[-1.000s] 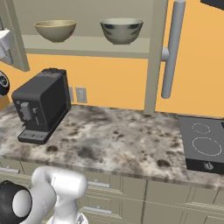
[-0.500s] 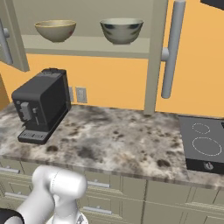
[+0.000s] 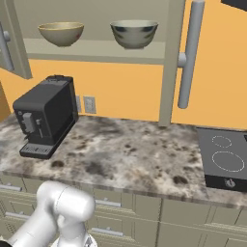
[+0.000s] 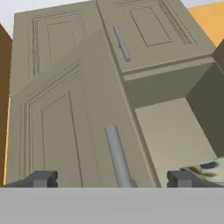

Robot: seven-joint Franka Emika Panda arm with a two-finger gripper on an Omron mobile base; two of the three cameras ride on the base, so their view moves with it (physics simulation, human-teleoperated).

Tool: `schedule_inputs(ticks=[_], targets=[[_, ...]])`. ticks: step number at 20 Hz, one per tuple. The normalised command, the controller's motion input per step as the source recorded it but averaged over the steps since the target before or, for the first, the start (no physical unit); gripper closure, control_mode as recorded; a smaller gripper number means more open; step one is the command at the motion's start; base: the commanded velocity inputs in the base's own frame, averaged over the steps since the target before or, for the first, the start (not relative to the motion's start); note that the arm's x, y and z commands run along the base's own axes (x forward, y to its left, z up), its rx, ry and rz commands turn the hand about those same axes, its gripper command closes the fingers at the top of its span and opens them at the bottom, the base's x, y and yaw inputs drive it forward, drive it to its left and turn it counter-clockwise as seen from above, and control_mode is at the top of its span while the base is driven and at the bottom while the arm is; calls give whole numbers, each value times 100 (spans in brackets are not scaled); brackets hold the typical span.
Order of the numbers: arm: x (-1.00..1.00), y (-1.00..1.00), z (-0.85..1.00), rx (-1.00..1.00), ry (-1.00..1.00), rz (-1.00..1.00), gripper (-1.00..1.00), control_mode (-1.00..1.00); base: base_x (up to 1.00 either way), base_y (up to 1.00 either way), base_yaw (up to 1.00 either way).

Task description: Move the bowls from the cabinet to the plates on the dining table.

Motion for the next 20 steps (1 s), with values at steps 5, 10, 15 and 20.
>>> schedule_inputs(ticks=[5,10,15,20], targets=[[0,-47,0,13,18,-6,-100,-100,0,0,0],[-3,-87,0,22,7,4,-100,-100,0,0,0],[0,-92,-18,38,6,20,-100,-100,0,0,0],[16,-58,-34,48,15,30,-100,-100,0,0,0]])
